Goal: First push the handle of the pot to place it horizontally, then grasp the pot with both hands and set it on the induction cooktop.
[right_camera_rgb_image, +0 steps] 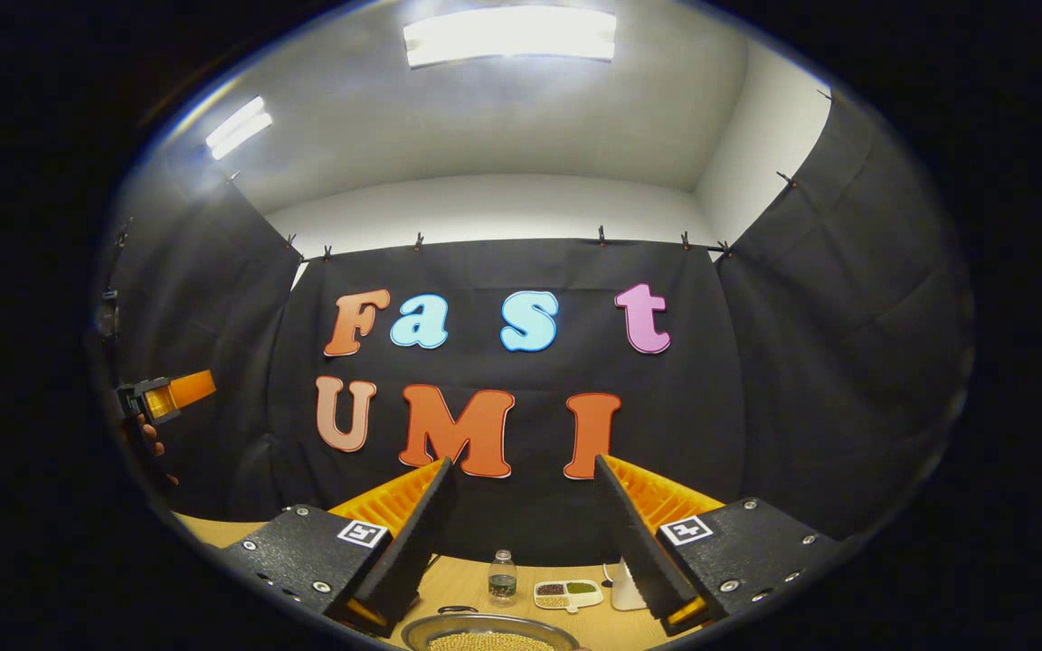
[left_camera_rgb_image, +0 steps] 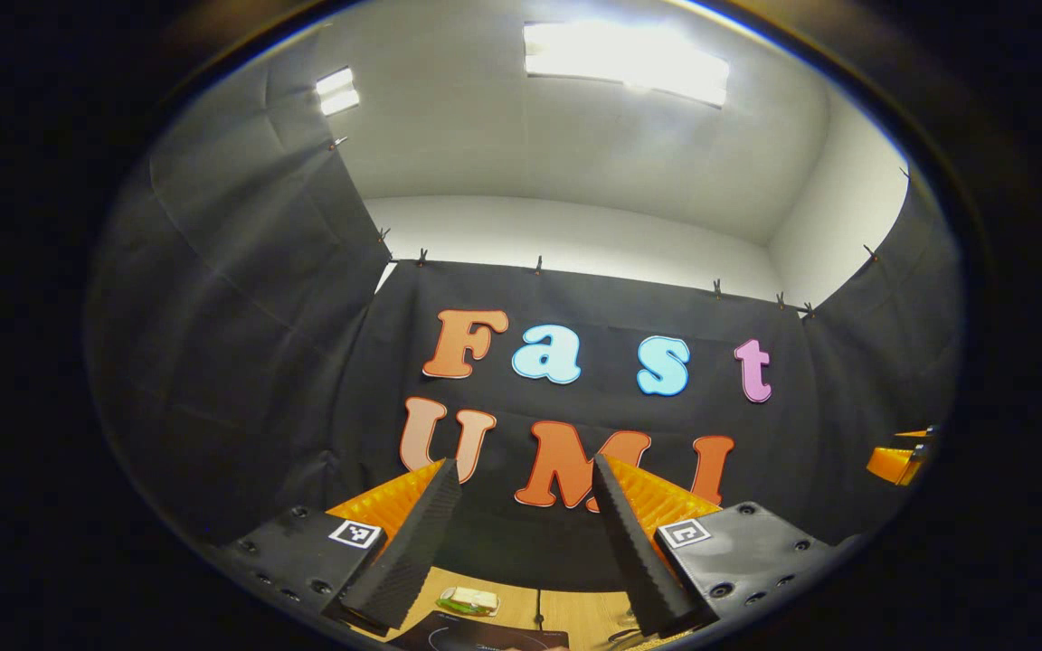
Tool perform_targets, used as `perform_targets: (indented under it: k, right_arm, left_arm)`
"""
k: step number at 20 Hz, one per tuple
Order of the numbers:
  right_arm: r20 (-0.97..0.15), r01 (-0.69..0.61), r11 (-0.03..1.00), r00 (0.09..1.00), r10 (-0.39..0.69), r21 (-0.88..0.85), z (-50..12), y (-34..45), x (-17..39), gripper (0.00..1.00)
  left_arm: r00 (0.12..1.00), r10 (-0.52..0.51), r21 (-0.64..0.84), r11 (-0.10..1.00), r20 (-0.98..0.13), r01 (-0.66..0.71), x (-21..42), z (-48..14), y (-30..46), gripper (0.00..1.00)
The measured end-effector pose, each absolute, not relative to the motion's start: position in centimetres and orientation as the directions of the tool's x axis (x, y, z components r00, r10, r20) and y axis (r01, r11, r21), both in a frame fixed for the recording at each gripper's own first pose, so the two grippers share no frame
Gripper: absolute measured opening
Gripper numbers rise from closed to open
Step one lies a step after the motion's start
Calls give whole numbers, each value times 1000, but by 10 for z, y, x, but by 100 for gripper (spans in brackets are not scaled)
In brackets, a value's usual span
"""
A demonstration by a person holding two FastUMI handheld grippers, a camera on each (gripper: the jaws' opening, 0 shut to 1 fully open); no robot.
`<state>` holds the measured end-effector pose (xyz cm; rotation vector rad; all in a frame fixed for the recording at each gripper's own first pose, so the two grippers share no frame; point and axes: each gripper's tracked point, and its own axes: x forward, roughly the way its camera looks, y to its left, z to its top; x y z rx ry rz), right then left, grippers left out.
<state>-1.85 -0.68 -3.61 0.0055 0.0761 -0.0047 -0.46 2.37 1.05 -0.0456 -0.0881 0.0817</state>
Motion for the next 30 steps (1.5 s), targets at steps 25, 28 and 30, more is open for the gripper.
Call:
perform_targets:
  k: [25, 28, 30]
  right_arm:
    - [-720, -71, 988, 678, 149, 138, -301, 18, -107, 25]
    - [-765, -45, 984, 623, 163, 172, -326, 18, -125, 13]
    - [-798, -15, 975, 572, 190, 221, -345, 22, -144, 7]
  left_arm:
    - [993, 118, 23, 993, 5, -118, 8, -35, 43, 94]
    - [993, 115, 28, 993, -4, -115, 11, -40, 46, 95]
    - [992, 129, 25, 991, 1, -129, 11, -40, 51, 95]
